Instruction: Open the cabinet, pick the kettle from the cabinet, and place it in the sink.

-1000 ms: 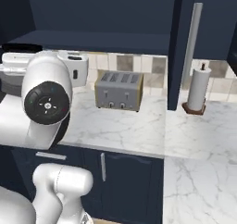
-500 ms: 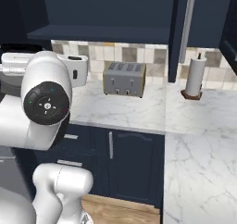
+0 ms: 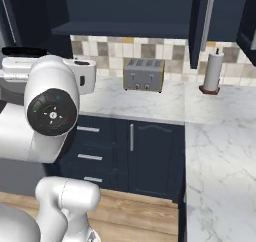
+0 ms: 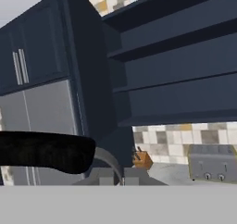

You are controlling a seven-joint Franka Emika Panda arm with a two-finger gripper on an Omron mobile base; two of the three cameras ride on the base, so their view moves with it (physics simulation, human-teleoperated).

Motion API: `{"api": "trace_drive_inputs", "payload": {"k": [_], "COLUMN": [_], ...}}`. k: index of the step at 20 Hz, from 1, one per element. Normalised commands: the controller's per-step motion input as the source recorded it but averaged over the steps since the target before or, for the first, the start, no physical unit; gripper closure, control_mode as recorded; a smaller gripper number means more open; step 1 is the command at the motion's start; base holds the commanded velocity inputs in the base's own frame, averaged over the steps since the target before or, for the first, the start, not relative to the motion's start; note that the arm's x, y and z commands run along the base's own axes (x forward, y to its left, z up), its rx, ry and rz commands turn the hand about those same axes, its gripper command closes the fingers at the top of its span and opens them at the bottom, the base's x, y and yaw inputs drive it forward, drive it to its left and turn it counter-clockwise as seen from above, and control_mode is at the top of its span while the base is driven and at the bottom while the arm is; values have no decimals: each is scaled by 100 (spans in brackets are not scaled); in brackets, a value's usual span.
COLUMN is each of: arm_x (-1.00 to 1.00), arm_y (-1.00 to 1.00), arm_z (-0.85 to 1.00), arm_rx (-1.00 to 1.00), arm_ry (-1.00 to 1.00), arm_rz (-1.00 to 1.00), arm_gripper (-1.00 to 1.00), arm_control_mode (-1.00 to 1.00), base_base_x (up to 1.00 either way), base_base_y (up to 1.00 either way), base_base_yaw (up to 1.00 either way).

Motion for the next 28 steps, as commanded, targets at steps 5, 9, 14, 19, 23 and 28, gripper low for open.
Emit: {"api": "trace_drive_inputs", "payload": {"k": [5,9,14,19,23,28], "arm_x": [0,0,0,0,0,0], "arm_y": [0,0,0,0,0,0], "arm_z": [0,0,0,0,0,0], "arm_rx": [0,0,0,0,0,0], "arm_ry": [0,0,0,0,0,0], "arm_rz": [0,0,0,0,0,0], "arm_gripper": [100,100,100,100,100,100], "arm_control_mode": [100,100,100,100,100,100], "base_base_x": [-46,-46,-46,-19,0,0], "base_base_y": [63,66,60,29,11,3], "base_base_yaw": [1,0,7,18,27,35]}}
